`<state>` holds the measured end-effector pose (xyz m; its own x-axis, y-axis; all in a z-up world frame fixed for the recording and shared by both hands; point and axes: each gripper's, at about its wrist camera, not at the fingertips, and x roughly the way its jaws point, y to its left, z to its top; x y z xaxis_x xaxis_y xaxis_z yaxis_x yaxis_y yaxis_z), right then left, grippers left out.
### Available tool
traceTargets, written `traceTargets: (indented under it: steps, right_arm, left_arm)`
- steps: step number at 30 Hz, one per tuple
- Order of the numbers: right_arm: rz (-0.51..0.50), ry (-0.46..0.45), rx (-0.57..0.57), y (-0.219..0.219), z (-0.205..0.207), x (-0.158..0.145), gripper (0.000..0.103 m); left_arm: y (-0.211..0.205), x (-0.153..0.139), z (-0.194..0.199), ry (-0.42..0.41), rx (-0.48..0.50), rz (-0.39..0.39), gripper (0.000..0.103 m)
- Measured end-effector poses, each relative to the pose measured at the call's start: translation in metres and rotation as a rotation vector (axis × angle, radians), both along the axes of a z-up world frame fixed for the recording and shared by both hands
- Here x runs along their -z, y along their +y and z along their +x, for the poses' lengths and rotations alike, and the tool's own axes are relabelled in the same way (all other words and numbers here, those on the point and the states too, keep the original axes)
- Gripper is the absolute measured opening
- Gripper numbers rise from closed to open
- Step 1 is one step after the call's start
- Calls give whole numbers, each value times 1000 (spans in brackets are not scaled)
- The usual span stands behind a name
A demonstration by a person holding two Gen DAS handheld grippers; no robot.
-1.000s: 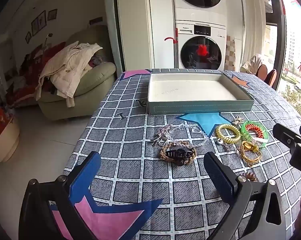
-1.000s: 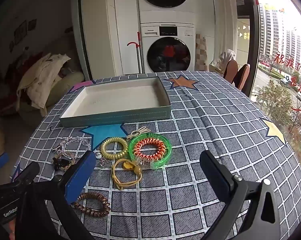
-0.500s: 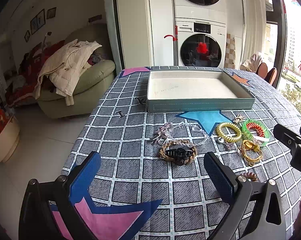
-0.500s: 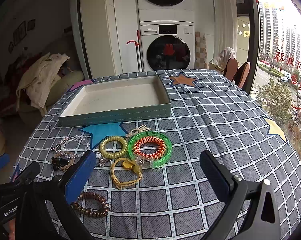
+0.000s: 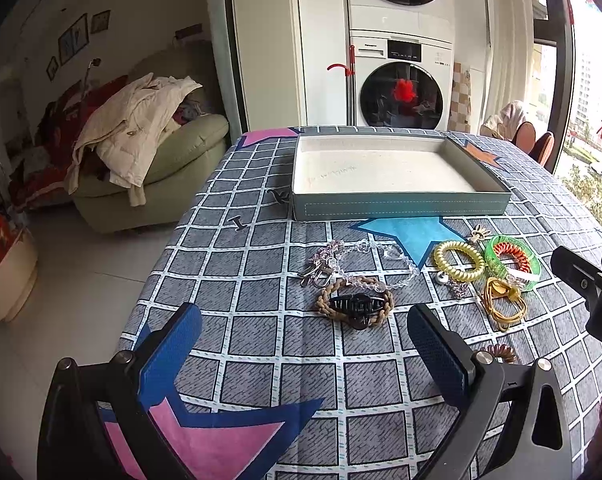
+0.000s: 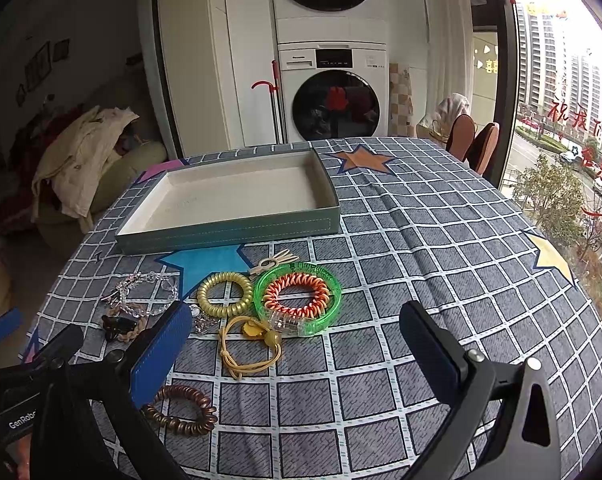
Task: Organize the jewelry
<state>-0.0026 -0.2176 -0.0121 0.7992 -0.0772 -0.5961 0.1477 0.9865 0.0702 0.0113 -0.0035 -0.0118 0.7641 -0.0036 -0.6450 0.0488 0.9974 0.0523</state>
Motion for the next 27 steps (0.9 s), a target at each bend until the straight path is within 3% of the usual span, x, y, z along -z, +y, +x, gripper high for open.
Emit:
traceTargets:
  steps: [27]
  right_arm:
    - [3, 4, -7, 2, 2, 1, 103]
  left_arm:
    - [0, 1, 1, 29, -2, -25, 103]
